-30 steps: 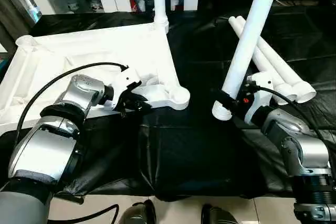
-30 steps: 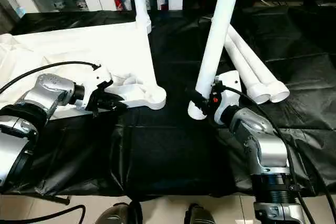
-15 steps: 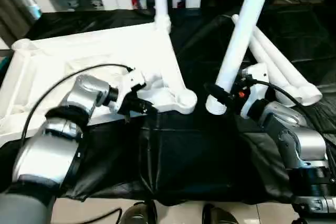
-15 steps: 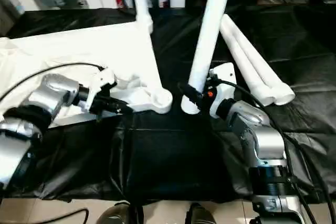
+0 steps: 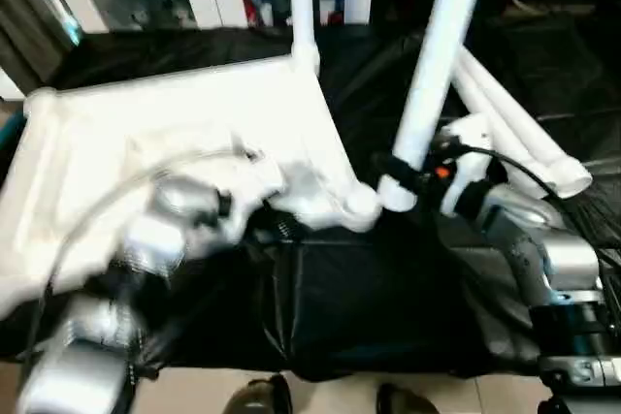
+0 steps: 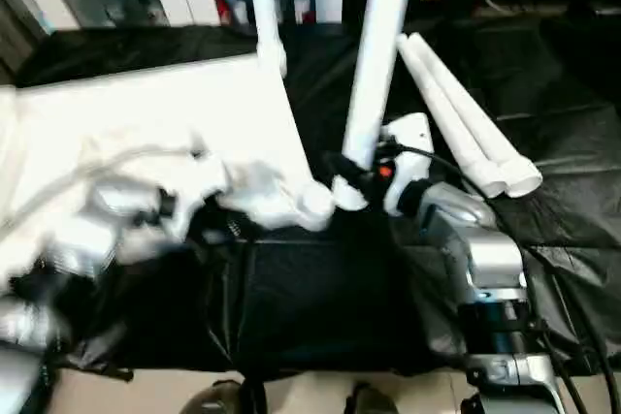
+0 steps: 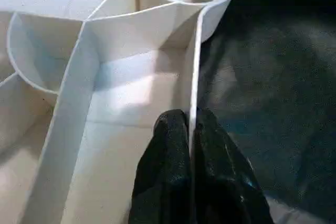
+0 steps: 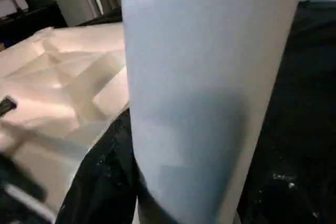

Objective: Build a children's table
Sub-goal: Pick table leg, then insert table leg to table base

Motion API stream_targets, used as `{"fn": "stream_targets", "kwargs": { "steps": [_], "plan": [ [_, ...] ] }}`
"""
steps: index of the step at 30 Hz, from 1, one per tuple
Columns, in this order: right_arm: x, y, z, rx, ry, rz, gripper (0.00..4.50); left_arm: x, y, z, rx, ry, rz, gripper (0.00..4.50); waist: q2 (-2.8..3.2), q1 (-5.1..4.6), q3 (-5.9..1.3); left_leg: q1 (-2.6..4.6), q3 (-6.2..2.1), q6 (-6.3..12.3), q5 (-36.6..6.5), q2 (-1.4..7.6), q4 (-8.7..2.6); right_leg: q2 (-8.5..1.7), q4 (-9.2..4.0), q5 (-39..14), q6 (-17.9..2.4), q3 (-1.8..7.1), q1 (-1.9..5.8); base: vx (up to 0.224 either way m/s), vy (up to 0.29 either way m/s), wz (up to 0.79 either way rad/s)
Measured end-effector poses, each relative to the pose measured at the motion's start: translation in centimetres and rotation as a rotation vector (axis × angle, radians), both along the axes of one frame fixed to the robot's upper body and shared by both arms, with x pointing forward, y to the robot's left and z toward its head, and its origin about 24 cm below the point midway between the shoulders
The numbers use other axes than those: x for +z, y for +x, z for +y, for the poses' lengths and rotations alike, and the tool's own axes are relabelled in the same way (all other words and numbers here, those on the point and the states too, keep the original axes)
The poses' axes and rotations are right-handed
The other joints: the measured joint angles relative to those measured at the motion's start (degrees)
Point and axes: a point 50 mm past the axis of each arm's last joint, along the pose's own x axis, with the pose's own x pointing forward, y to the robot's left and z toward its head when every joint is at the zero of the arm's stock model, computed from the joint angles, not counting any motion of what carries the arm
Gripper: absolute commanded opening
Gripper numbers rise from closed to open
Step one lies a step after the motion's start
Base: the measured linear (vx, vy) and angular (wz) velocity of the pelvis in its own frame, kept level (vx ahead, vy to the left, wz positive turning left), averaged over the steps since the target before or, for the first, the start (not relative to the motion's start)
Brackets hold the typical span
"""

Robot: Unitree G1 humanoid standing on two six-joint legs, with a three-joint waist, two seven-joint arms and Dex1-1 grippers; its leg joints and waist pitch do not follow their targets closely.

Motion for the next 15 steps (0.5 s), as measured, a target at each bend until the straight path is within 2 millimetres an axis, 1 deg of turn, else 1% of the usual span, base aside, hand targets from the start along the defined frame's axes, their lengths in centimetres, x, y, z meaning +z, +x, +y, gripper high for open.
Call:
{"fn": "stream_targets", "kwargs": {
  "steps": [2,4,6,7,8,9,10,12,15],
  "plan": [
    [-0.1,-0.1,0.7,0.028,0.014,0.001,1.91,-0.1,-0.3,-1.1,0.014,-0.033,-0.024,0.0,-0.53,0.06,-0.26,0.16,-0.02,-0.22,-0.1,0.02,0.0,0.03,0.24,-0.1,0.1,0.01,0.04,0.0,0.0,0.0],
    [-0.2,-0.2,1.4,0.056,0.015,0.002,1.91,-0.3,-0.3,-1.6,0.017,-0.033,-0.048,0.6,-0.94,0.28,-0.5,0.2,-0.05,-0.24,-0.1,0.07,0.02,0.07,0.3,-0.2,0.3,0.0,0.11,0.0,0.0,0.0],
    [-0.3,-0.2,1.7,0.066,0.012,-0.001,1.91,-0.3,-0.4,-1.4,0.039,-0.044,-0.055,0.58,-1.1,0.29,-0.55,0.19,-0.05,-0.34,0.0,0.07,0.11,0.07,0.34,-0.2,0.4,0.01,0.12,0.0,0.0,0.0],
    [-0.3,-0.2,1.7,0.065,0.012,0.0,1.91,-0.3,-0.5,-1.4,0.042,-0.055,-0.058,0.65,-1.31,0.29,-0.61,0.15,-0.05,-0.36,0.0,0.07,0.21,0.06,0.39,-0.1,0.3,0.05,0.11,0.0,0.0,0.0],
    [-0.4,-0.2,1.6,0.065,0.012,0.002,1.91,-0.3,-0.5,-1.5,0.041,-0.059,-0.056,0.79,-1.51,0.29,-0.71,0.12,-0.04,-0.36,0.0,0.05,0.22,0.05,0.38,-0.1,0.2,0.07,0.11,0.0,0.0,0.0],
    [-0.4,-0.2,1.7,0.065,0.013,0.003,1.91,-0.3,-0.6,-1.4,0.039,-0.059,-0.057,0.79,-1.7,0.28,-0.8,0.1,-0.04,-0.36,0.0,0.05,0.23,0.05,0.38,0.0,0.1,0.09,0.1,0.0,0.0,0.0],
    [-0.5,-0.2,1.7,0.067,0.014,0.003,1.91,-0.3,-0.6,-1.4,0.04,-0.057,-0.057,1.03,-1.91,0.24,-0.89,0.07,-0.04,-0.36,0.0,0.05,0.25,0.05,0.38,0.0,0.1,0.1,0.08,0.0,0.0,0.0],
    [-0.4,-0.2,1.8,0.07,0.015,0.002,1.91,-0.3,-0.6,-1.2,0.038,-0.05,-0.06,1.04,-2.0,0.19,-0.94,0.06,-0.04,-0.36,0.0,0.05,0.27,0.06,0.38,0.0,0.1,0.09,0.08,0.0,0.0,0.0],
    [-0.4,-0.2,1.8,0.074,0.015,0.001,1.91,-0.3,-0.5,-0.5,0.028,-0.028,-0.066,1.04,-2.0,0.21,-0.95,0.07,-0.04,-0.36,0.0,0.07,0.31,0.06,0.56,0.0,0.1,0.1,0.04,0.0,0.0,0.0]
  ]
}}
